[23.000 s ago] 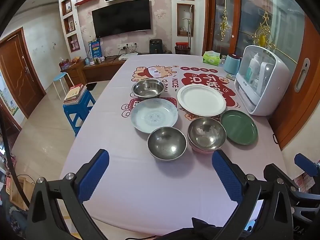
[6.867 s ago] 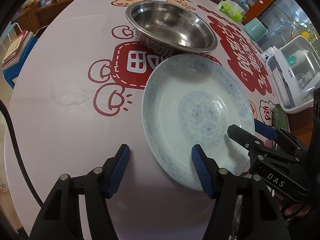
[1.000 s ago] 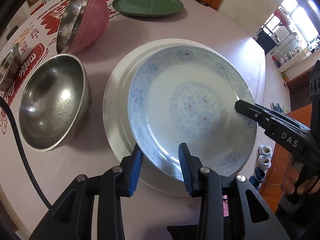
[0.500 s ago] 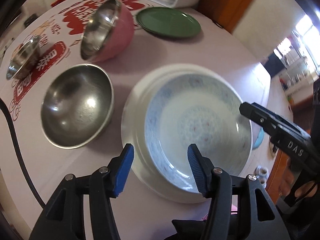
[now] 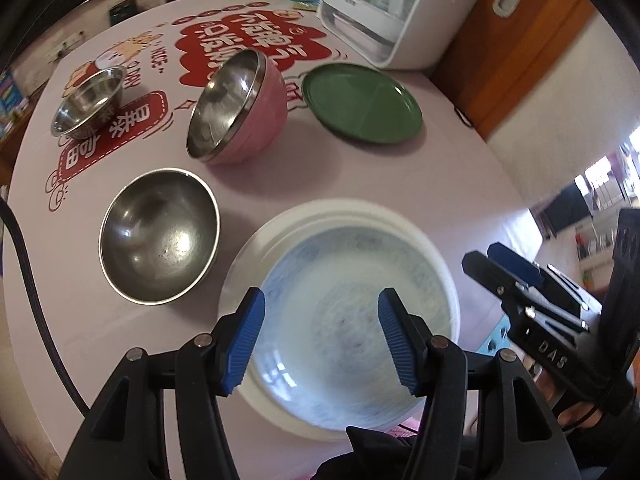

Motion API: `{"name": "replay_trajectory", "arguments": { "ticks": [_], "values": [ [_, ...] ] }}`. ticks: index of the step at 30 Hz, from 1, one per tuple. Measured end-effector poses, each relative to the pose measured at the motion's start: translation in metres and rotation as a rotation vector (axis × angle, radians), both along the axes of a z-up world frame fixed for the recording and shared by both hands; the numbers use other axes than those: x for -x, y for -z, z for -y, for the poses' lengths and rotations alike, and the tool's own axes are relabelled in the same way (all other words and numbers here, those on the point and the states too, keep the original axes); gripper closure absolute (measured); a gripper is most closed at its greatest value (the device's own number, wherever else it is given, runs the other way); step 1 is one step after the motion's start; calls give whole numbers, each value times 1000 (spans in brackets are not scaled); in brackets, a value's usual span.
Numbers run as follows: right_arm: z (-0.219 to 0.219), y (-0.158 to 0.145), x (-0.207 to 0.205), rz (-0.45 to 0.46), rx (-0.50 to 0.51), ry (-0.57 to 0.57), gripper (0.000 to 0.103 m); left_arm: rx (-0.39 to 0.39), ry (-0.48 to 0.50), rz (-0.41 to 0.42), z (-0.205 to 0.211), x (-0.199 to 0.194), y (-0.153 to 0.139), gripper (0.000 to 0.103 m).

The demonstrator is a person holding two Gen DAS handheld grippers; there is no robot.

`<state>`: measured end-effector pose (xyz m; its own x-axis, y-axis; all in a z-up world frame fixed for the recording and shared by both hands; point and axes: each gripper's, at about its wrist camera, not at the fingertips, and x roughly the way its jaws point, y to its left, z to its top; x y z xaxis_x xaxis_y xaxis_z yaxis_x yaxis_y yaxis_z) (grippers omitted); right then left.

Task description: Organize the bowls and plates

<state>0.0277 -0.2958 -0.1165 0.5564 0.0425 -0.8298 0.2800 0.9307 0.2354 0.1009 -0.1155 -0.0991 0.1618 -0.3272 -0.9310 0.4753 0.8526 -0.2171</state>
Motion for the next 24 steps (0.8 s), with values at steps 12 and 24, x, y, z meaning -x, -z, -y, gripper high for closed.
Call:
{"name": "replay_trajectory", "arguments": {
  "ticks": [12, 24],
  "values": [
    [56, -17, 3, 39, 41, -132, 44, 54, -129, 38, 43, 11, -21, 33],
    [106, -31, -10, 83, 56, -206, 36, 81, -219, 73, 82, 22, -30, 27]
  ]
}}
